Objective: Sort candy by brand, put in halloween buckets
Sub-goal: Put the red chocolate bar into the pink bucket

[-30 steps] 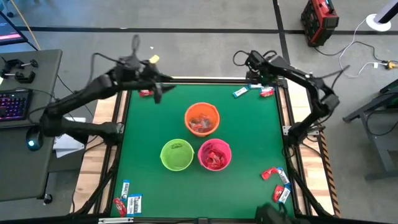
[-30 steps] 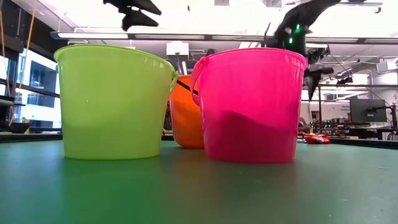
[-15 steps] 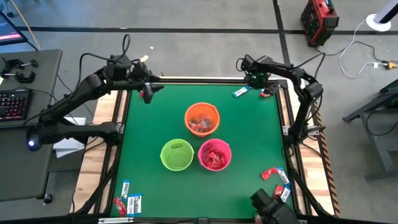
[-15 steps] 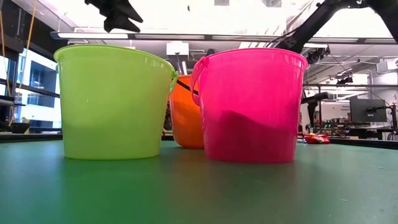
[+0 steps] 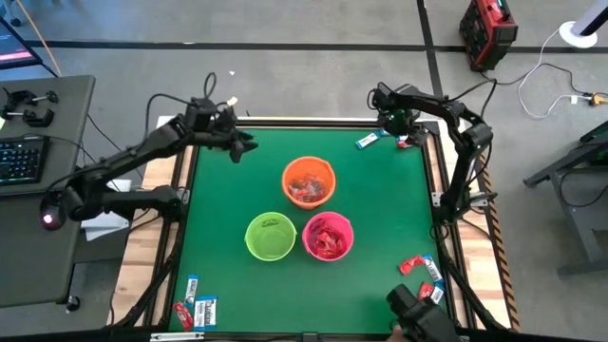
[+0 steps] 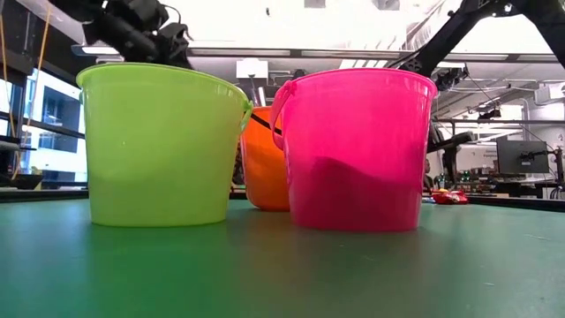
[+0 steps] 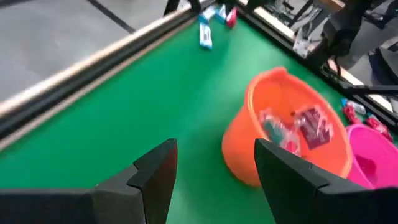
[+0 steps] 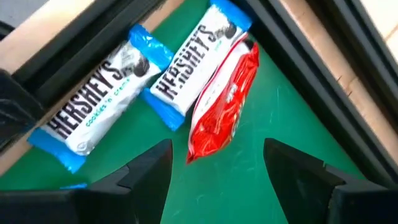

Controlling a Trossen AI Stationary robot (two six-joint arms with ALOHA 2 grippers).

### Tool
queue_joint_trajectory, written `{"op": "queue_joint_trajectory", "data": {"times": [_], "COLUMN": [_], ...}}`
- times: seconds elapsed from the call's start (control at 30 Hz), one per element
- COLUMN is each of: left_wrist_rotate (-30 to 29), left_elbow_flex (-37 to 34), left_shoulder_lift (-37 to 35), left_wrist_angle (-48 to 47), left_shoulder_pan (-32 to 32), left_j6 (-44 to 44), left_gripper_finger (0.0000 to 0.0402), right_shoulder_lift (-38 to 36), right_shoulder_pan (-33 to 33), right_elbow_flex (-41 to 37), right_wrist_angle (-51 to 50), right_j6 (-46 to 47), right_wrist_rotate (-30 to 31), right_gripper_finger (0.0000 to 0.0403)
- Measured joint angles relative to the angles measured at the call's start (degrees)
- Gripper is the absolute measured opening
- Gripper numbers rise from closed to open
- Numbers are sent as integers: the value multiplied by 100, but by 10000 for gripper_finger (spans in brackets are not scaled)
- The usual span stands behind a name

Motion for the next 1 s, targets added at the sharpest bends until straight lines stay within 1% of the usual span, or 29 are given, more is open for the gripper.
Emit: {"op": "queue_joint_trajectory", "data": {"times": [0.27, 0.37, 0.43, 0.5, 0.7, 0.73, 0.83, 0.9, 1.0], "left_wrist_rotate": [-67, -75, -74, -76, -104, -104, -104, -104, -104], "left_elbow_flex": [-357, -382, -382, -382, -382, -380, -380, -380, -380], "left_shoulder_lift": [7, 7, 7, 7, 7, 7, 7, 7, 0], "left_wrist_angle": [176, 136, 136, 140, 207, 217, 213, 213, 211], "left_shoulder_pan": [0, 0, 0, 0, 0, 0, -2, 0, -1], "left_j6": [42, -120, -227, -238, -39, -41, -56, -132, -134], "left_gripper_finger": [204, 204, 204, 204, 204, 204, 204, 204, 204], "right_shoulder_lift": [524, 549, 568, 566, 566, 566, 566, 541, 359], "right_shoulder_pan": [-48, -43, -37, -35, 77, 111, 205, 293, 584], "right_elbow_flex": [0, 0, 0, 0, 0, 0, 0, 0, 0], "right_wrist_angle": [23, -128, -304, -362, -569, -630, -792, -844, -864], "right_j6": [154, -6, -37, -87, -768, -902, -1052, -1231, -1510], "right_wrist_rotate": [-19, -86, -23, 55, 206, 208, 207, 191, 355], "right_gripper_finger": [244, 228, 205, 169, 23, 12, 17, 10, 4]}}
